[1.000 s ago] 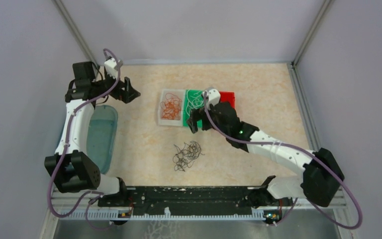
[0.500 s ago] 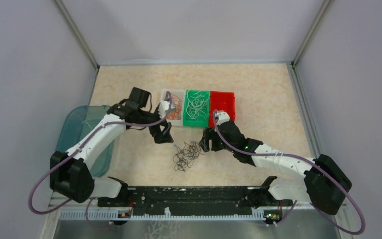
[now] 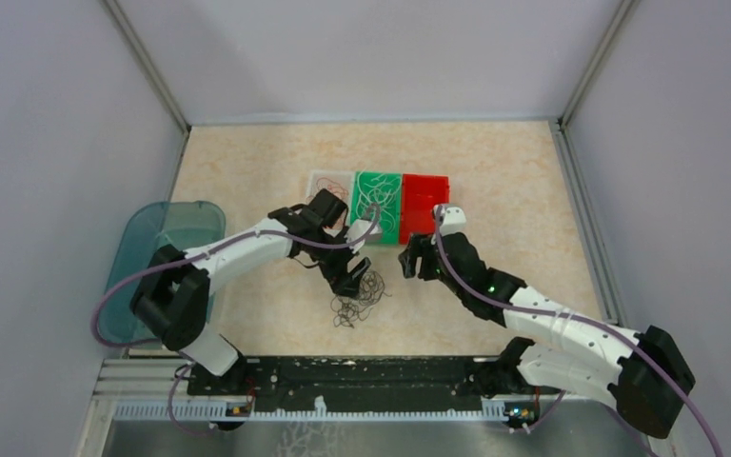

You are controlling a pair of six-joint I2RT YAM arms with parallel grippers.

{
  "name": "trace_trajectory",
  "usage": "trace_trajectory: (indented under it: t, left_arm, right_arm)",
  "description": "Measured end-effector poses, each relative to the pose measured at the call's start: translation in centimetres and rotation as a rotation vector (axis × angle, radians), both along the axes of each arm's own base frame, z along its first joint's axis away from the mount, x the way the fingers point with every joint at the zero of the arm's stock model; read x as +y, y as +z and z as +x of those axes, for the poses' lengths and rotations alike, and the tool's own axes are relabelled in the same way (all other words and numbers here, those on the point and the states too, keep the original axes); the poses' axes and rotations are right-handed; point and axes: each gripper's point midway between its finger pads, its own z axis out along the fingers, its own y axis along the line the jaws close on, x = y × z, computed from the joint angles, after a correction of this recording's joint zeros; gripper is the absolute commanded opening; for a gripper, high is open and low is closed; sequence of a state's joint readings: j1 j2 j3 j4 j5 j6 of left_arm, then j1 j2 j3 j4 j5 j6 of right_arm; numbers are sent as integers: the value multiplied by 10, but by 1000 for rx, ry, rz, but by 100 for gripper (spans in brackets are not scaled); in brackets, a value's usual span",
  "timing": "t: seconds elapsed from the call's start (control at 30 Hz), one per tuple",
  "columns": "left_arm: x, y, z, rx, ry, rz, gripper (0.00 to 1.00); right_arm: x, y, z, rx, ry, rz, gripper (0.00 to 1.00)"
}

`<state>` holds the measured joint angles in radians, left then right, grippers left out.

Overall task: Untangle the cables
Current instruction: Untie the cable.

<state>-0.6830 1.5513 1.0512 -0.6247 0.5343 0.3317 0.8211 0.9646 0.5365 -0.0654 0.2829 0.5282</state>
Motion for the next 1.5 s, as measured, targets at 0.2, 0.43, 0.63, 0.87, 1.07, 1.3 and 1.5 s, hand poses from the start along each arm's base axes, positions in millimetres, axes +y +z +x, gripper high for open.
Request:
trace_trajectory:
  t: [0.2,0.43,0.63,0.87,1.07,1.3,1.5]
  left_arm:
    - [0,-31,1,45,60,105,75]
    - [-6,-27,14,15,102,102,56]
    - [-10,-22,20,-8,105,87,46]
    - [-9,-24,24,-25,113,97,28]
    - [-2,-28,31,-67,112,132,27]
    - [5,-25,33,-119,93,144,41]
    - [16,-37,28,-114,94,185,54]
  right_arm:
    - [-11,4,3,-23,-51,-16,66]
    - [-12,7,3,-30,-54,-9,63]
    - [-11,8,3,-29,-49,-6,62]
    - [-11,9,2,-32,-47,-1,61]
    - [-12,14,1,-46,-47,15,61]
    - [-12,14,1,-46,-46,15,61]
    - [-13,13,0,-42,-49,19,61]
